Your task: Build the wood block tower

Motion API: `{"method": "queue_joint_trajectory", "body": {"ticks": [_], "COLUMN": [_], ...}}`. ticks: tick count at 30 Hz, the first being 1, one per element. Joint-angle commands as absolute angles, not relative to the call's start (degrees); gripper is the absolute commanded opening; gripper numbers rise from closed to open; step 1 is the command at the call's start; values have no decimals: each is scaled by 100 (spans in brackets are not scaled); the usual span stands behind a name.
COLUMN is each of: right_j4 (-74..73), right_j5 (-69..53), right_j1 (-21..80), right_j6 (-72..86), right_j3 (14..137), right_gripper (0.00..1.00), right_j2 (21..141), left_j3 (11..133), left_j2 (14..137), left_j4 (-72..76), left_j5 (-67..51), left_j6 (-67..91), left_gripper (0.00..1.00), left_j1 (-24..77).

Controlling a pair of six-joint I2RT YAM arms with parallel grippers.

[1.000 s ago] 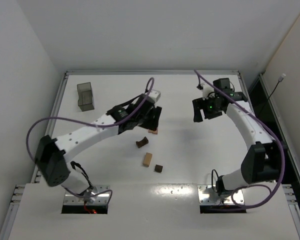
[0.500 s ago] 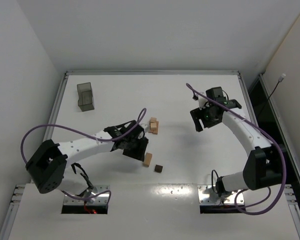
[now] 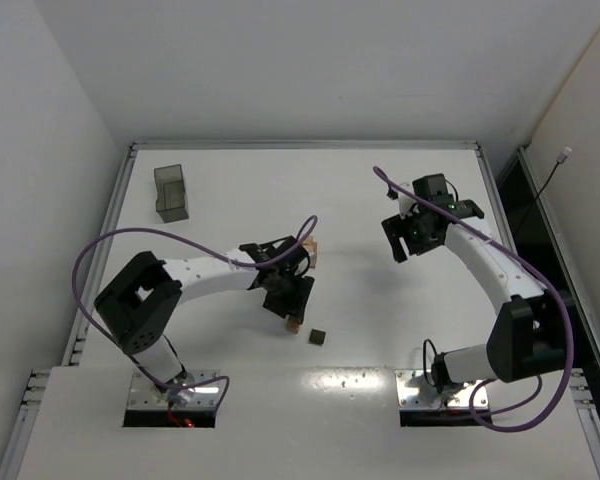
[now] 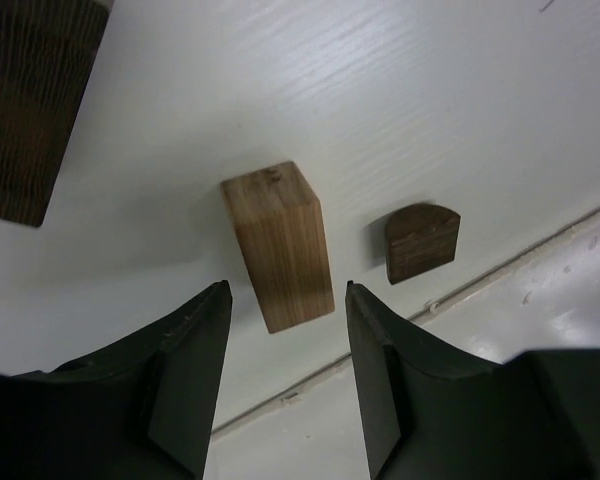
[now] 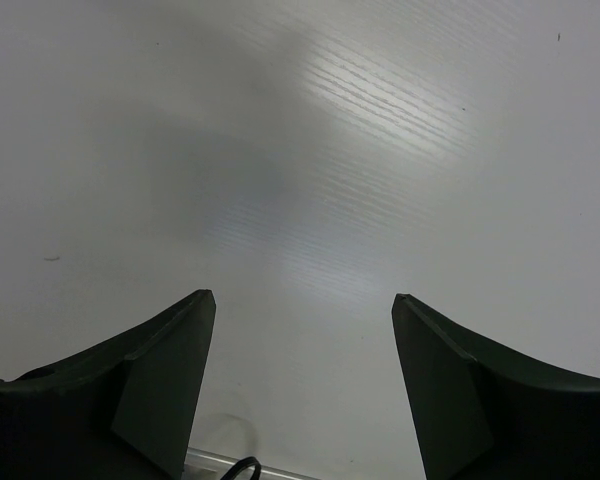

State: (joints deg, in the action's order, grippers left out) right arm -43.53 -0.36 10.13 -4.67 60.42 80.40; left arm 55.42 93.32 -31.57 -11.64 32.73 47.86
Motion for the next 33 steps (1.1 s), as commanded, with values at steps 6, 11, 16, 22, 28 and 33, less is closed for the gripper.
{"method": "queue_joint_trajectory", "body": {"ticks": [6, 11, 16, 22, 28, 33], "right_j4": [-4192, -4192, -4192, -4131, -4078, -4148], "right_j5": [-35, 17, 18, 18, -35, -35], "right_j1": [1002, 1002, 949, 949, 949, 949], "right_j6": [-396, -396, -396, -343, -281, -220], "right_j3": [6029, 6029, 6029, 5924, 5924, 6117], "right_gripper": [68, 68, 68, 68, 68, 68], "right_j2": [7901, 7901, 7901, 7849, 7901, 8147], "left_j3": [5994, 5994, 6186, 7063, 8216, 8938], "left_j2": [9834, 10019, 10203, 10056, 9861, 10203], "left_j4": [-3103, -3103, -3155, -3506, -3875, -3929], "left_j5": [-1046, -747, -545, 16, 1071, 1319], "left_j6": [3357, 3410, 3410, 3278, 3357, 3357], "left_gripper": [46, 46, 13, 0, 0, 0], "left_j1": [4834, 4834, 4834, 4834, 4834, 4625]}}
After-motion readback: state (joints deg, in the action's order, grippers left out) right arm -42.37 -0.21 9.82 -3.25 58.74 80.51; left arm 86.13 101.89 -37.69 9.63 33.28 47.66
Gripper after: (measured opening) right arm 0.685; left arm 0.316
